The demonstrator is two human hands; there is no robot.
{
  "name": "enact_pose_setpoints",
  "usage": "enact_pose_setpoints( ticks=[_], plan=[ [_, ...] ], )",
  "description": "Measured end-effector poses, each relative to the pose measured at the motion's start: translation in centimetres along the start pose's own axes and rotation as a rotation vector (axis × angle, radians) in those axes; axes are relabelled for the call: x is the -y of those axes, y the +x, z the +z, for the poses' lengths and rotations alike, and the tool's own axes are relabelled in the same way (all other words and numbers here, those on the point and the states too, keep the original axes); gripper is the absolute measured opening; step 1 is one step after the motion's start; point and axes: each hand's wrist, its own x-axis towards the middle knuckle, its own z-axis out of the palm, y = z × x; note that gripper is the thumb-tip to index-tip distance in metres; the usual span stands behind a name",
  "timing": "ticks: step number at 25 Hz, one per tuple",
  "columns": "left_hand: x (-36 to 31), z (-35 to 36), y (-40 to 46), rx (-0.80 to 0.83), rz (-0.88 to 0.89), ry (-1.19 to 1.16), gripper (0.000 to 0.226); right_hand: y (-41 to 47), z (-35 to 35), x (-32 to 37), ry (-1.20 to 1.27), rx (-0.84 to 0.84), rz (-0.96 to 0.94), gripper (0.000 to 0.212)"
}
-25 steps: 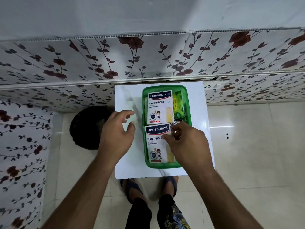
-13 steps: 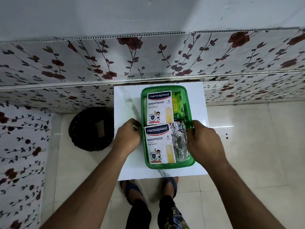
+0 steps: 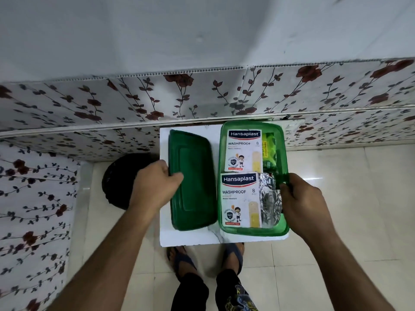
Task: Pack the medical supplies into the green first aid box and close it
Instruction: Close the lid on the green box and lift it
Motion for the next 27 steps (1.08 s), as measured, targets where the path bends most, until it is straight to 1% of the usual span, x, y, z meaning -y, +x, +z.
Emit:
enact_pose_setpoints(
  ticks=[2, 4, 7, 9, 10, 12, 13, 16, 18, 20, 22, 23, 24, 25, 26, 27],
  plan=[
    [-0.4, -3.5, -1.3, -0.084, 0.054, 0.079, 0.026, 0.0, 0.8, 0.6, -0.032, 0.043, -0.022, 0.016],
    [-1.8, -6.0, -2.9, -0.129, 0.136, 0.146, 0.027, 0.2, 2.4, 1.2, -0.036, 0.084, -0.046, 0.018],
    [-4.6, -7.0, -4.5, -0.177, 0.208, 0.203, 0.026, 0.5, 4.7, 2.1, -0.024, 0.122, -0.073, 0.022],
    [-6.1, -5.9, -4.9, -0.196, 0.283, 0.270, 0.019, 0.6, 5.6, 2.5, 0.039, 0.140, -0.055, 0.024],
    [-6.7, -5.0, -5.1, -0.189, 0.330, 0.313, 0.019, 0.7, 5.8, 2.6, 0.090, 0.158, -0.030, 0.025],
    [-7.9, -2.6, -5.3, -0.160, 0.400, 0.376, 0.026, 0.9, 5.7, 2.3, 0.204, 0.180, 0.035, 0.027],
    [-8.6, -1.4, -5.4, -0.161, 0.421, 0.406, 0.028, 1.1, 5.3, 2.1, 0.254, 0.162, 0.064, 0.026],
    [-10.0, 2.3, -5.7, -0.149, 0.422, 0.475, 0.029, 1.5, 4.1, 1.5, 0.424, 0.080, 0.142, 0.022],
    [-10.4, 4.1, -5.4, -0.116, 0.382, 0.468, 0.029, 1.9, 3.5, 1.4, 0.525, 0.081, 0.179, 0.022],
    [-10.7, 5.4, -5.2, -0.077, 0.394, 0.457, 0.033, 2.4, 3.1, 1.4, 0.574, 0.096, 0.191, 0.022],
    [-10.2, 5.6, -4.9, -0.052, 0.463, 0.356, 0.032, 2.8, 3.0, 1.6, 0.591, 0.110, 0.198, 0.022],
    [-9.4, 5.1, -4.6, -0.087, 0.478, 0.251, 0.029, 2.9, 3.0, 1.7, 0.589, 0.116, 0.198, 0.022],
    [-8.2, 4.5, -3.8, -0.174, 0.456, 0.120, 0.027, 2.9, 3.1, 1.9, 0.585, 0.121, 0.194, 0.021],
    [-6.5, 3.9, -2.7, -0.277, 0.387, -0.014, 0.026, 2.9, 3.2, 2.2, 0.572, 0.125, 0.186, 0.018],
    [-4.7, 3.3, -1.5, -0.332, 0.283, -0.126, 0.028, 2.8, 3.3, 2.6, 0.551, 0.124, 0.177, 0.013],
    [-3.1, 2.7, -0.6, -0.280, 0.151, -0.227, 0.036, 2.6, 3.4, 3.1, 0.523, 0.122, 0.172, 0.011]
  ],
)
